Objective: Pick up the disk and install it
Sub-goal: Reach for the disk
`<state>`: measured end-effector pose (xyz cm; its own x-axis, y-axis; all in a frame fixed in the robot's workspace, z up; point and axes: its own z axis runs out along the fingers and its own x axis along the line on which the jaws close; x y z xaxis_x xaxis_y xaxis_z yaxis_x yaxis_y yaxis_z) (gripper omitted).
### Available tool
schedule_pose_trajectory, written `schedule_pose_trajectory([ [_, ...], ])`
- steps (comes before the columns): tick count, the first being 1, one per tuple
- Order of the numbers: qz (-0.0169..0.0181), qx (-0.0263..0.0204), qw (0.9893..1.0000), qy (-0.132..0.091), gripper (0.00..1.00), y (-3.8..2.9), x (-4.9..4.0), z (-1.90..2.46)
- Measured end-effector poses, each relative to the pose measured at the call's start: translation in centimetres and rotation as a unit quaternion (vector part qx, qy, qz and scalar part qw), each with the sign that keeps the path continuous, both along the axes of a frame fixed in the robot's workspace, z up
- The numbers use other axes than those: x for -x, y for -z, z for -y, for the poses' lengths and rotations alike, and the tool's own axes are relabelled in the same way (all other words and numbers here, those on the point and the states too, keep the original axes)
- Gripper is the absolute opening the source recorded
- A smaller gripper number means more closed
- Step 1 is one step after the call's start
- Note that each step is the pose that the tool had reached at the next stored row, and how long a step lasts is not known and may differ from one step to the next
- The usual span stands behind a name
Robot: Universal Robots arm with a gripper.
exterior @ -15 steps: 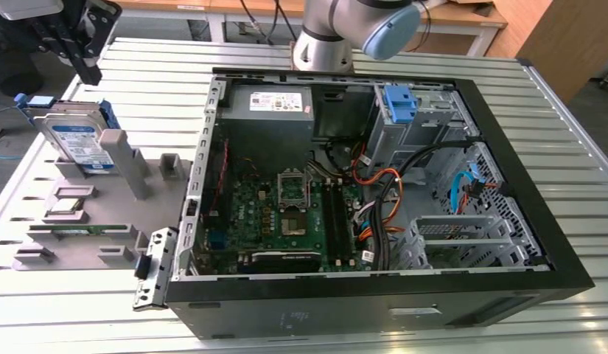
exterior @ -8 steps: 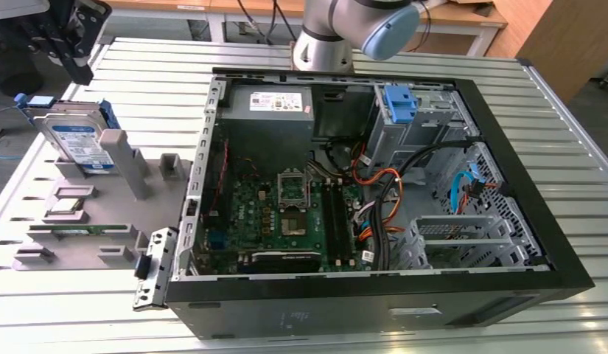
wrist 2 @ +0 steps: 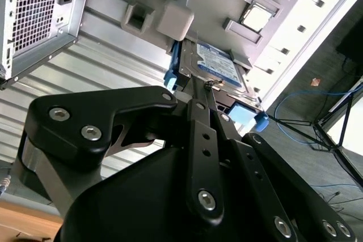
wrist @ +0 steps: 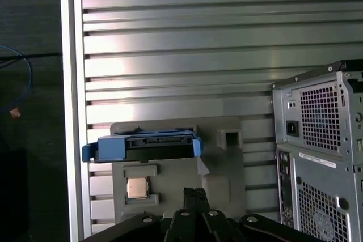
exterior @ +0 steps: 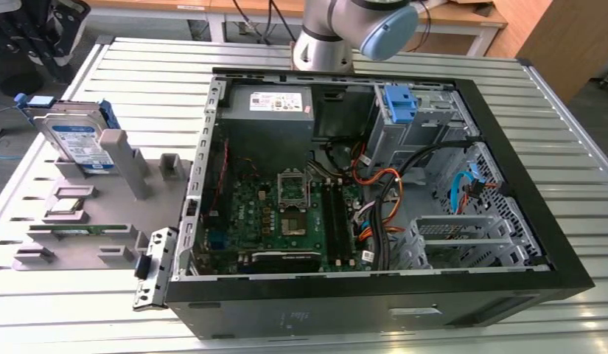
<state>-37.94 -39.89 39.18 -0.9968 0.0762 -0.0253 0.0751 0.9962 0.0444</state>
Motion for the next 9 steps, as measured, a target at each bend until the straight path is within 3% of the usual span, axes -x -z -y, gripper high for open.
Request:
schedule_pose_trajectory([
  [2,0.0001,0.0000,1.0000,0.000,0.10,0.01,0.87,0.00],
  [9,0.0000,0.0000,1.0000,0.000,0.10,0.02,2.45,0.00],
])
